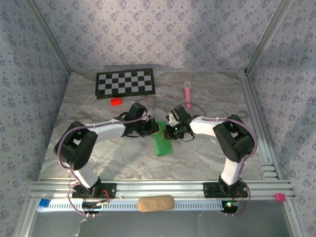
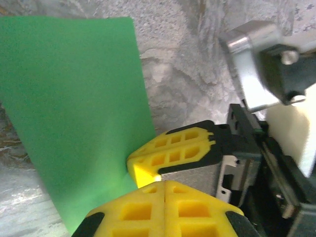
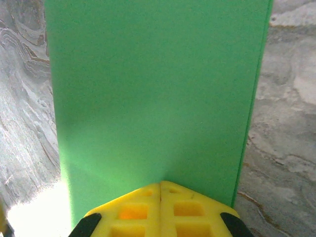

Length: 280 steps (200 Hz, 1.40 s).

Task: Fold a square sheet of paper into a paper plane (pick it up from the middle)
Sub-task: First fold the square sheet of paper in half at the center of the table.

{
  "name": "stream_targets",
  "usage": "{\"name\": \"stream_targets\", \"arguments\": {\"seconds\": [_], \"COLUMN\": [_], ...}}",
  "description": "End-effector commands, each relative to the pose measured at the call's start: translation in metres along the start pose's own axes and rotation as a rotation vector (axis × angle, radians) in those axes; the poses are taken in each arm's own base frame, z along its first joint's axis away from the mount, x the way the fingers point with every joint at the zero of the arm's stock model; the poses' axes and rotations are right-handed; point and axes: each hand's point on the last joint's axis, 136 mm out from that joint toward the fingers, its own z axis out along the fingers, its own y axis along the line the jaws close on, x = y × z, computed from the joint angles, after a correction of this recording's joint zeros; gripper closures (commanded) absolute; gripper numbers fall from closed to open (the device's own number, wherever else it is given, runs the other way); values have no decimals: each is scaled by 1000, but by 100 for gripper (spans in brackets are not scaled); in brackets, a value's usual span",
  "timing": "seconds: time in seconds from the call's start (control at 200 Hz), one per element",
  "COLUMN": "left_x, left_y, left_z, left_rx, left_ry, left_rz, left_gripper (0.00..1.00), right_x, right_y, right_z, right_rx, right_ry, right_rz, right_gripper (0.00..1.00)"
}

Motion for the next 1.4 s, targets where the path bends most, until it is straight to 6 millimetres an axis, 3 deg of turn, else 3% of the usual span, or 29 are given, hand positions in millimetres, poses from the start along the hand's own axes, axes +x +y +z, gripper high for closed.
{"name": "stream_targets", "arguments": {"seconds": [0.0, 0.265, 0.595, 0.705, 0.929, 1.104, 1.204, 1.394], "left_x": [6, 18, 33, 29, 18, 22, 27, 40], "left_y": [9, 43, 99, 90, 34, 5, 6, 32], "left_z": [8, 18, 15, 12, -9, -8, 0, 14], "left_rx": [-10, -111, -306, -288, -181, -97, -91, -134], "left_ry": [38, 73, 80, 64, 11, 15, 35, 65], "left_rz": [-6, -12, 47, 58, -15, -26, -36, -75], "left_gripper": [100, 100, 100, 100, 100, 100, 100, 100], "right_x": [28, 29, 34, 35, 33, 32, 33, 34], "right_y": [-34, -34, -37, -38, -38, -38, -38, -38], "right_z": [7, 8, 11, 10, 8, 7, 7, 8], "right_rx": [119, 116, 137, 147, 158, 162, 164, 161], "right_ry": [78, 83, 97, 94, 82, 74, 77, 81], "right_rz": [62, 69, 73, 80, 87, 93, 89, 89], "right_gripper": [100, 100, 100, 100, 100, 100, 100, 100]}}
